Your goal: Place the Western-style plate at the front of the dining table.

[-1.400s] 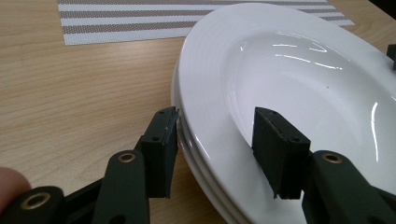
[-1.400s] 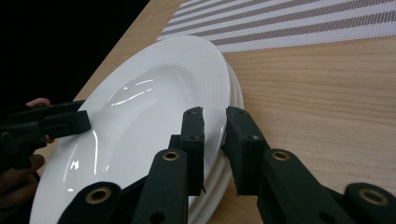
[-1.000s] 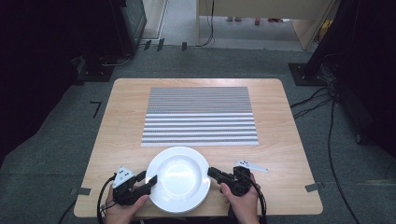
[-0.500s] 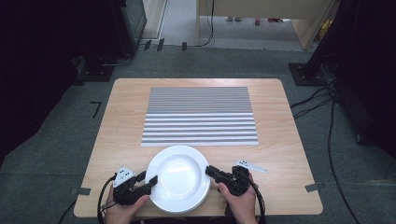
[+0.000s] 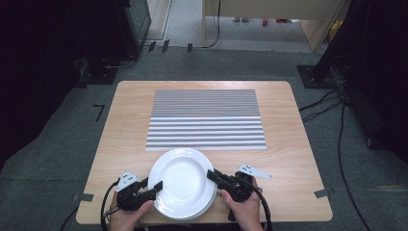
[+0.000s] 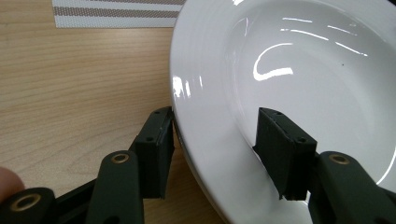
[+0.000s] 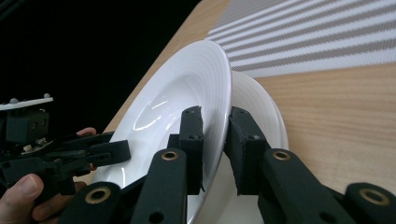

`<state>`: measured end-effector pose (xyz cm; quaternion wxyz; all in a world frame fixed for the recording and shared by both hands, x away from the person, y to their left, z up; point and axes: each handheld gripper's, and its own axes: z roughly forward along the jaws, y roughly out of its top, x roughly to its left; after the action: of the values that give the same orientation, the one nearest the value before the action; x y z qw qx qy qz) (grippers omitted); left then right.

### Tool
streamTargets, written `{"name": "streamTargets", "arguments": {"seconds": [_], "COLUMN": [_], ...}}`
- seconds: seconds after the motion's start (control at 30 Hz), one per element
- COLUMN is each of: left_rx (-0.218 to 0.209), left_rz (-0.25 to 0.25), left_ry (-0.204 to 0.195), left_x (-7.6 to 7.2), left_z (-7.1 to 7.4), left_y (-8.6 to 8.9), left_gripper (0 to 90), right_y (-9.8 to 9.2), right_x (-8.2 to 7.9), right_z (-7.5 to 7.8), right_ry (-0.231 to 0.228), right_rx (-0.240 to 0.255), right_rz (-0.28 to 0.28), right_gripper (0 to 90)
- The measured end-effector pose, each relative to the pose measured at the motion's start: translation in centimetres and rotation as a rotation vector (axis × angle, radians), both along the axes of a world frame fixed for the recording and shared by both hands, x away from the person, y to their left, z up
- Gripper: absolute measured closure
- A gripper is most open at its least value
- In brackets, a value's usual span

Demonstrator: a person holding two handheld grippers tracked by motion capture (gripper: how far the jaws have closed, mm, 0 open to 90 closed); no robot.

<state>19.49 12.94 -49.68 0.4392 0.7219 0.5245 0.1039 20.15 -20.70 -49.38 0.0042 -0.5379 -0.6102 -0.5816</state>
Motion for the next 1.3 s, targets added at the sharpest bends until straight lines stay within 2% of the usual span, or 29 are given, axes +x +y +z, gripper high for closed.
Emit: {"name": "streamTargets", "arguments": {"seconds": [0.1,0.17,0.23,0.3,0.57,0.83,0.87,0.9,0.93,0.97,1.2,1.3], "left_rx": [0.006,0.01,0.022,0.023,-0.018,-0.016,-0.007,-0.007,-0.019,-0.026,-0.068,-0.067], "left_rz": [0.006,0.012,0.029,0.033,0.071,0.097,0.1,0.1,0.103,0.103,0.115,0.115], "left_ry": [-0.009,-0.018,-0.049,-0.05,-0.065,-0.101,-0.127,-0.127,-0.15,-0.155,-0.172,-0.181], "left_x": [-0.1,-0.2,-0.4,-0.4,-0.7,-1.1,-1.3,-1.3,-1.5,-1.5,-1.5,-1.4], "left_z": [0.1,0.1,0.4,0.4,0.5,1.0,1.2,1.2,1.5,1.6,2.2,2.4], "left_y": [-0.1,-0.1,-0.1,-0.1,0.2,0.0,-0.1,-0.1,-0.1,-0.1,-0.2,-0.2], "left_gripper": [47.8,50.1,53.4,55.0,59.5,61.0,61.2,61.5,62.3,62.8,65.4,65.9], "right_y": [0.2,0.2,0.2,0.3,0.5,0.9,1.0,1.0,0.9,0.9,0.7,0.7], "right_x": [0.0,0.0,0.0,0.0,-0.1,-0.4,-0.5,-0.5,-0.5,-0.6,-0.7,-0.7], "right_z": [0.0,-0.1,-0.1,-0.1,-0.3,-0.1,0.0,0.0,0.1,0.2,0.9,1.1], "right_ry": [-0.031,-0.033,-0.034,-0.035,-0.028,-0.049,-0.048,-0.048,-0.055,-0.06,-0.092,-0.098], "right_rx": [-0.013,-0.02,-0.022,-0.021,-0.018,-0.013,-0.011,-0.011,-0.007,-0.005,-0.009,-0.009], "right_rz": [0.004,0.0,-0.001,-0.003,-0.024,-0.064,-0.072,-0.072,-0.077,-0.08,-0.099,-0.102], "right_gripper": [77.1,76.8,76.8,76.8,77.0,77.5,77.5,77.5,77.6,77.7,78.0,78.0]}}
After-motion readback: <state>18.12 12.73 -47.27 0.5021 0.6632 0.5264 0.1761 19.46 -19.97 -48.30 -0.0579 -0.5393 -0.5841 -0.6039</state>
